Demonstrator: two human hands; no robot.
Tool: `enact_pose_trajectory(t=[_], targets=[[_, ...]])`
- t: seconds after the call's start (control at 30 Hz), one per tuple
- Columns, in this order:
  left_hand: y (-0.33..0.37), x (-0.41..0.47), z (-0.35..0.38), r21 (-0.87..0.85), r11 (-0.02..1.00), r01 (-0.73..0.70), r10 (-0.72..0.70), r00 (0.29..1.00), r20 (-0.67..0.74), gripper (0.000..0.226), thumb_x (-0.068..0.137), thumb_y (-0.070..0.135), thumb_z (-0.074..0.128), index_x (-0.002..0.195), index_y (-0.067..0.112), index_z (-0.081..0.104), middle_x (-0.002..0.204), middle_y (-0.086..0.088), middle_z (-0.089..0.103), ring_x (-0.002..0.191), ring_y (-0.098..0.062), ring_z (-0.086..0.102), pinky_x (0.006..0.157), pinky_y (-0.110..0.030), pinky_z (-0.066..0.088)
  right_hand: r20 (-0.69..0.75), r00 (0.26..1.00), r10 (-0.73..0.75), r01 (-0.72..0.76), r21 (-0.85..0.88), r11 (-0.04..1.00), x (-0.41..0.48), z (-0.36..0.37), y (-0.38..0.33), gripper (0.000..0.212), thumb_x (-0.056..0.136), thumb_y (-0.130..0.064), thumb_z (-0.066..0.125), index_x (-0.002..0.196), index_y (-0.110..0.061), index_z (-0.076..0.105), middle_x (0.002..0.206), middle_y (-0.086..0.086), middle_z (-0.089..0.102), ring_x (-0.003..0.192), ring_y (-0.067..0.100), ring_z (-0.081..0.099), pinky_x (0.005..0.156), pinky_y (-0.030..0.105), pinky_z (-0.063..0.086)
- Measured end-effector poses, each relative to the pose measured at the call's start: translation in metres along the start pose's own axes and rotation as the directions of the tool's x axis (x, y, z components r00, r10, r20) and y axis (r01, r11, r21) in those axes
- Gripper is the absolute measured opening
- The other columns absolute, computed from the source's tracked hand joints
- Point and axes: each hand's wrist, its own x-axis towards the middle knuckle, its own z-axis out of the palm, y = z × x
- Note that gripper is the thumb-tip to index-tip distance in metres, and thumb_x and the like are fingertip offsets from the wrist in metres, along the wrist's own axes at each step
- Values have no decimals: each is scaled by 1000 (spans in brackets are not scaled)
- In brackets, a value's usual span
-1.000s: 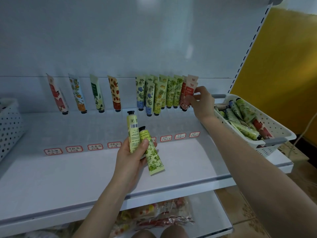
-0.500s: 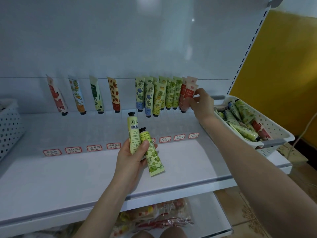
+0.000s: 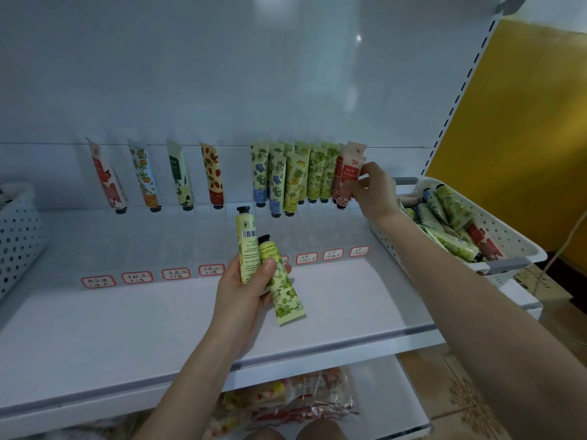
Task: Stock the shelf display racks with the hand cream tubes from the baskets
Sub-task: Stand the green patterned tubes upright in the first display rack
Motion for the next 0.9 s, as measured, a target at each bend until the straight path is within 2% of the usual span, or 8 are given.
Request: enact_pose_trajectory(t=[0.17,0.27,0.33,0.4,0.53,0.67,0.8,0.9], targets=[[0,0,-1,35,999,-15,15,1000,3,23,87,9,56,108,15,59,92,-7,71,83,-23,70,84,-46,54,-59,998,-19,22,55,998,3,-6,-4,20,89,-9,56,107,0,55,89,7,59,67,16,54,64,33,47],[-1,1,-3,39,999,-10,10,1000,-7,21,86,9,57,106,13,59,92,-9,71,83,-24,70,86,-49,52,-120,992,-33,46,106,993,6,-12,-6,17,89,-8,56,105,-2,55,86,2,60,63,0,52,65,28,50],[-3,0,-3,49,999,-12,12,1000,-9,19,87,9,56,105,13,59,89,-8,71,83,-24,69,86,-49,52,-138,990,-30,44,100,994,8,-15,-5,16,90,-10,56,105,-4,55,79,-10,57,64,-2,51,67,25,47],[-4,0,-3,54,998,-13,13,1000,-7,18,87,8,56,105,13,59,88,-7,72,83,-23,69,85,-47,52,-133,991,-25,36,85,996,8,-15,-4,17,91,-11,55,107,-4,55,78,-13,54,64,-3,51,66,22,46],[-4,0,-2,50,999,-14,14,1000,-5,19,88,8,55,106,15,59,90,-7,71,82,-22,70,82,-44,54,-102,995,-18,25,64,998,5,-10,-2,21,90,-11,56,108,-1,54,79,-8,53,69,9,53,68,28,46],[-4,1,-2,38,999,-14,14,1000,2,22,88,8,55,109,15,59,90,-7,71,82,-21,70,78,-41,55,-62,998,-22,23,26,999,3,-2,2,24,90,-13,57,110,0,55,93,3,55,79,16,51,63,21,37],[-4,1,-4,28,1000,-12,12,1000,-8,22,88,8,55,109,15,59,90,-7,70,83,-21,69,76,-38,56,-45,999,-16,17,19,1000,3,2,4,24,91,-13,55,111,0,53,94,4,54,78,17,49,48,15,32],[-5,2,-4,28,1000,-13,13,1000,-9,22,88,8,55,109,14,58,91,-7,70,83,-21,69,77,-39,56,-32,999,-6,7,10,1000,3,3,2,22,91,-11,55,110,-1,52,91,6,54,76,19,51,55,19,36]])
